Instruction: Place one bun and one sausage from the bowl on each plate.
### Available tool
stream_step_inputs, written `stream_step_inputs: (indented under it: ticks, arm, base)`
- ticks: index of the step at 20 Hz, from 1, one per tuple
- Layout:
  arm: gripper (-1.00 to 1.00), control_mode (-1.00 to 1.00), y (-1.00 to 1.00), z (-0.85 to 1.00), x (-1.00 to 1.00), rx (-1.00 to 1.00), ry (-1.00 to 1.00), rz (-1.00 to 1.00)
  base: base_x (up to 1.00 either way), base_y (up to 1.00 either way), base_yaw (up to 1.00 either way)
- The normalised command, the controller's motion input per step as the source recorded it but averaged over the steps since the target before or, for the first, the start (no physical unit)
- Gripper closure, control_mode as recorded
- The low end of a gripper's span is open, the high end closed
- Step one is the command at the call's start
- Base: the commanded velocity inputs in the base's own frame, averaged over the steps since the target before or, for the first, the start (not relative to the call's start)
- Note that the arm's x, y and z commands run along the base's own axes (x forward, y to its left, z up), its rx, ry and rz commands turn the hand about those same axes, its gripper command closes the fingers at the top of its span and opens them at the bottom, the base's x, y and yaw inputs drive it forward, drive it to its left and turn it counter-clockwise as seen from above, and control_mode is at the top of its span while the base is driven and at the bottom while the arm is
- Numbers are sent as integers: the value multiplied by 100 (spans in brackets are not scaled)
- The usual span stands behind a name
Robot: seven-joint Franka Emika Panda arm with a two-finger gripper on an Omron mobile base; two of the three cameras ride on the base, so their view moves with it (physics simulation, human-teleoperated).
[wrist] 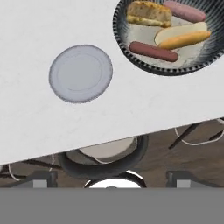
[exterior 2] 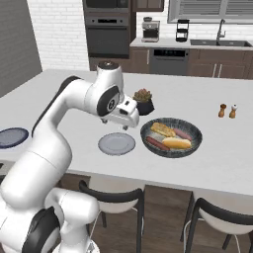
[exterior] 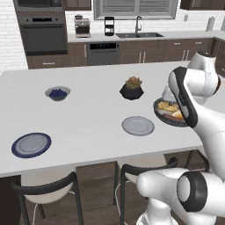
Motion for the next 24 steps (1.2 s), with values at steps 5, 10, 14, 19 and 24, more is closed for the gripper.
stream_step_inputs:
  ticks: [5,10,14,19,24]
  arm:
    - [-100,-100,-100,-16,0,5,-1,-55]
    - [-100,-100,-100,-18,1,3,0,-56]
    - [-100,-100,-99,-4,32,5,-1,-33]
    - [-100,-100,-42,-1,65,4,-3,2]
    - [-100,-100,-6,-55,84,14,18,-1]
  base:
    - [0,0,0]
    - [0,0,0]
    - [0,0,0]
    - [0,0,0]
    - [0,0,0]
